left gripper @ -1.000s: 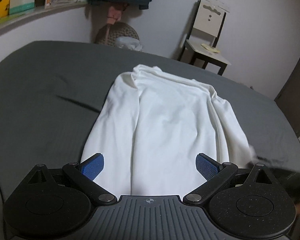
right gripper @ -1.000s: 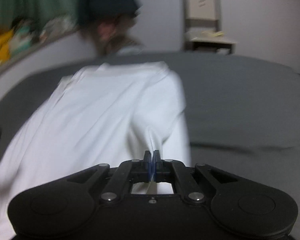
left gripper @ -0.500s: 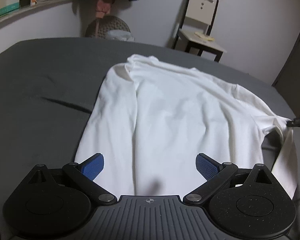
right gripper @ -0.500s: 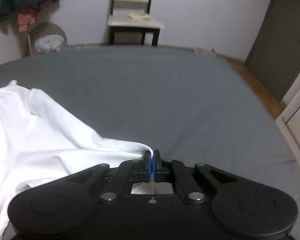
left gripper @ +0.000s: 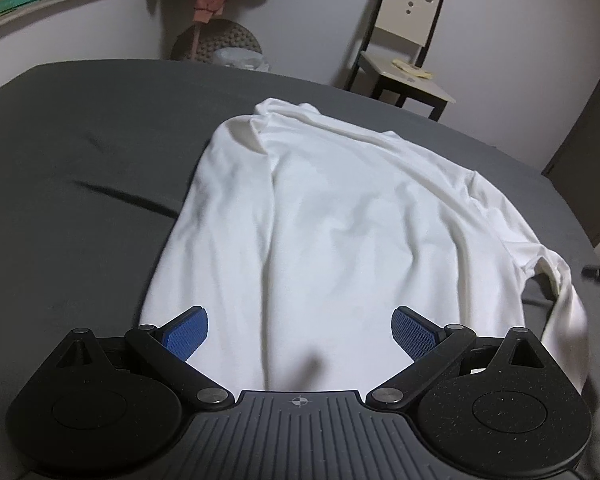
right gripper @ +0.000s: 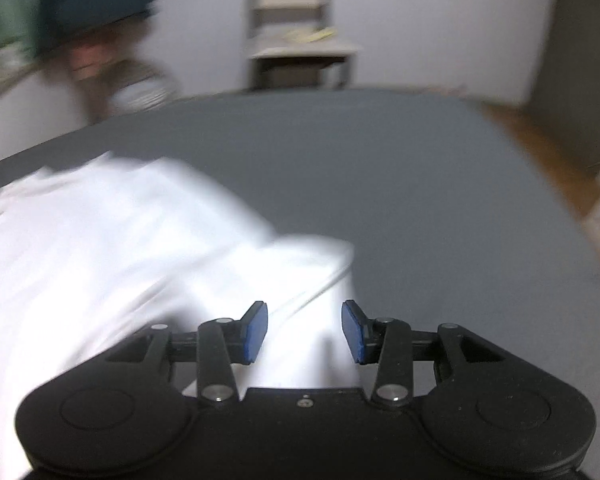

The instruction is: Fold clothes

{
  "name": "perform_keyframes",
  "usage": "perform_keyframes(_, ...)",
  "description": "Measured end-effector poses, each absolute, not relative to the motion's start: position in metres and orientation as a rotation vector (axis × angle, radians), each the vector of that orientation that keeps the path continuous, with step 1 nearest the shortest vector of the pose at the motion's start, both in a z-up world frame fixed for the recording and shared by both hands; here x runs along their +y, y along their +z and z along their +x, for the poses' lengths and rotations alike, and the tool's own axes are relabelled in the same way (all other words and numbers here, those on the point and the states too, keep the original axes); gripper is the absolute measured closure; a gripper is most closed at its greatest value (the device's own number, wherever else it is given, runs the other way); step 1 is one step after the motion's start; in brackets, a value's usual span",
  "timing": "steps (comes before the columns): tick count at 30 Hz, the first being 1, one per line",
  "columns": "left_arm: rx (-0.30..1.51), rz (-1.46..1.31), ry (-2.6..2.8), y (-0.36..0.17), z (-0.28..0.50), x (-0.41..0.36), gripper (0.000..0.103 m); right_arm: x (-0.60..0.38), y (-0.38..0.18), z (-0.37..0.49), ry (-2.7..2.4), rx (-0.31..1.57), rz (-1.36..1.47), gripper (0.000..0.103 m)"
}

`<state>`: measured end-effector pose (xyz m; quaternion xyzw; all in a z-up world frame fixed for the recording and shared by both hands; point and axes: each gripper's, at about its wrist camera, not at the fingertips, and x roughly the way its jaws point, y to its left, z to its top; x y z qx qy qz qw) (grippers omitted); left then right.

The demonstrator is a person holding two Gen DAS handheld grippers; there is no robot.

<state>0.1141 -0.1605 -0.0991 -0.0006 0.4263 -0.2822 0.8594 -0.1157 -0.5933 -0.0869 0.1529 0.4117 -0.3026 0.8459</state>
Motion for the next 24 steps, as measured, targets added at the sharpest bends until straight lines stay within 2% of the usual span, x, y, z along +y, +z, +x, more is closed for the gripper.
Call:
perform_keyframes(6,0.886,0.013,-0.597,-0.094,0.104,-0.159,0.004,-0.531,-0.104,-0.108,-0.551,0.912,0.508,0.062)
perform_keyframes(12,0.871,-0.005,-0.574,-0.088,0.098,-0.146,0.004,-0.493,-0.115,-0.083,-0.721,0.935,0.261,0.063)
perform_keyframes(13,0.869,-0.011,-0.571,-0.087,0.098,-0.144,0.004,-0.499,-0.120,-0.084,-0.743,0.945,0.269,0.071)
perform_keyframes(15,0.865,-0.024,-0.565,-0.086,0.099,-0.142,0.004,-0.510,-0.128,-0.089,-0.762,0.933,0.307,0.081)
perform_keyframes(16,0.863,-0.029,-0.564,-0.085,0.100,-0.141,0.004,-0.513,-0.126,-0.094,-0.769,0.924,0.326,0.099)
perform_keyframes(21,0.865,-0.046,-0.559,-0.086,0.101,-0.138,0.004,-0.548,-0.087,-0.146,-0.781,0.803,0.457,0.100)
perform_keyframes(24,0.868,-0.043,-0.561,-0.086,0.101,-0.139,0.004,-0.592,-0.054,-0.198,-0.910,0.725,0.439,0.100)
